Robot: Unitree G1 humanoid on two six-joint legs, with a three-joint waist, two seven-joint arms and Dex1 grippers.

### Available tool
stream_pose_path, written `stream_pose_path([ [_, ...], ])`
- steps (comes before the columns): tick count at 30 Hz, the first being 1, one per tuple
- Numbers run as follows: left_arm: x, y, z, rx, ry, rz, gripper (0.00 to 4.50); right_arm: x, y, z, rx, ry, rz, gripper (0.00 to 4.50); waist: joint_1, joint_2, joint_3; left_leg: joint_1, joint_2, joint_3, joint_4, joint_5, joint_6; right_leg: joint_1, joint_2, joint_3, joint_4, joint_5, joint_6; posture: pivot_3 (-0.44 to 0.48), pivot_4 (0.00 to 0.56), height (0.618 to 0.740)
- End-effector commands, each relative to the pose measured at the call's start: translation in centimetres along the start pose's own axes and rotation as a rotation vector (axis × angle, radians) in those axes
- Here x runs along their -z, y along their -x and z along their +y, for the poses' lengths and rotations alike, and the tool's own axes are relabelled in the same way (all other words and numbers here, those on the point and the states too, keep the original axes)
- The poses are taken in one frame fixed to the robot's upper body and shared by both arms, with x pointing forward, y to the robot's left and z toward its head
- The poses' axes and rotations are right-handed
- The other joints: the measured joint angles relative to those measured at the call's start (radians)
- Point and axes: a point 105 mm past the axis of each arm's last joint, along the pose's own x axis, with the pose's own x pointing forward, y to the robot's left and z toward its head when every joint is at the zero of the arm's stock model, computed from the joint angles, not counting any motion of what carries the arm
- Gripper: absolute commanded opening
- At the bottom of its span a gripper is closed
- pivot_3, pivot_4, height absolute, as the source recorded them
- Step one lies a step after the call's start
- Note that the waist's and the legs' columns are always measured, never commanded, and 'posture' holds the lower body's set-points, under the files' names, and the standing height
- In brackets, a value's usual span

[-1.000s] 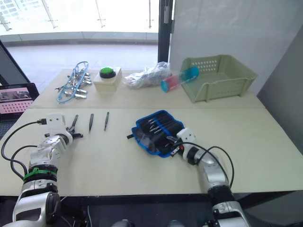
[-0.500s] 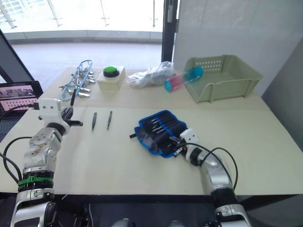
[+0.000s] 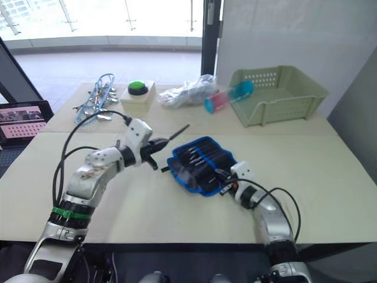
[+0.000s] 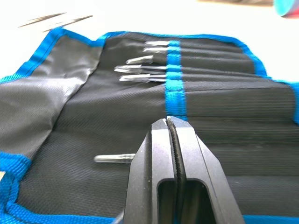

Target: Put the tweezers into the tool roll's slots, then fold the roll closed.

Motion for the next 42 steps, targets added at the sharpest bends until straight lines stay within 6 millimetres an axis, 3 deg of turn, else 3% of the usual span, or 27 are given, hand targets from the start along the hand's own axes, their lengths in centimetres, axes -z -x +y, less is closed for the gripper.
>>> stream_pose_path([
  [1,-1.0,-0.9,-2.4,0.119,-0.021,0.024,0.03,-1.8,0.3,-0.6,0.026,0.023,-0.063,0.0,-0.003,0.001,0.001,0.0,0.0,0.0,0.0,0.0,0.0,0.0,0.0,0.0,0.0,0.0,0.0,0.0,0.15,0.74],
  [6,0.7,-1.7,-3.9,0.181,-0.005,0.14,0.03,-0.7,0.4,-0.8,0.042,0.029,-0.01,0.0,-0.009,0.002,0.001,-0.001,0.0,0.0,0.0,0.0,0.0,-0.001,0.001,0.0,0.0,0.0,0.0,0.0,0.15,0.74],
  [18,2.5,-1.3,-4.2,0.189,0.022,0.25,0.03,1.8,0.7,-0.4,0.053,0.001,0.073,0.0,-0.016,0.003,0.002,-0.002,0.0,-0.001,0.004,0.0,0.0,0.0,0.001,-0.001,0.0,0.0,0.0,0.0,0.15,0.74],
  [30,2.0,-2.4,-3.6,0.181,0.018,0.263,0.03,2.0,0.9,-0.4,0.059,0.003,0.076,0.0,-0.016,0.003,0.002,-0.002,0.0,-0.001,0.005,0.0,0.0,0.001,0.001,-0.001,0.001,0.0,0.0,0.0,0.15,0.74],
  [42,2.1,-4.1,-4.5,0.218,0.012,0.269,0.03,1.8,0.9,-0.4,0.066,0.002,0.067,0.0,-0.016,0.003,0.002,-0.003,0.0,-0.001,0.006,0.0,0.001,0.001,0.001,-0.001,0.001,0.0,0.0,0.0,0.15,0.74],
])
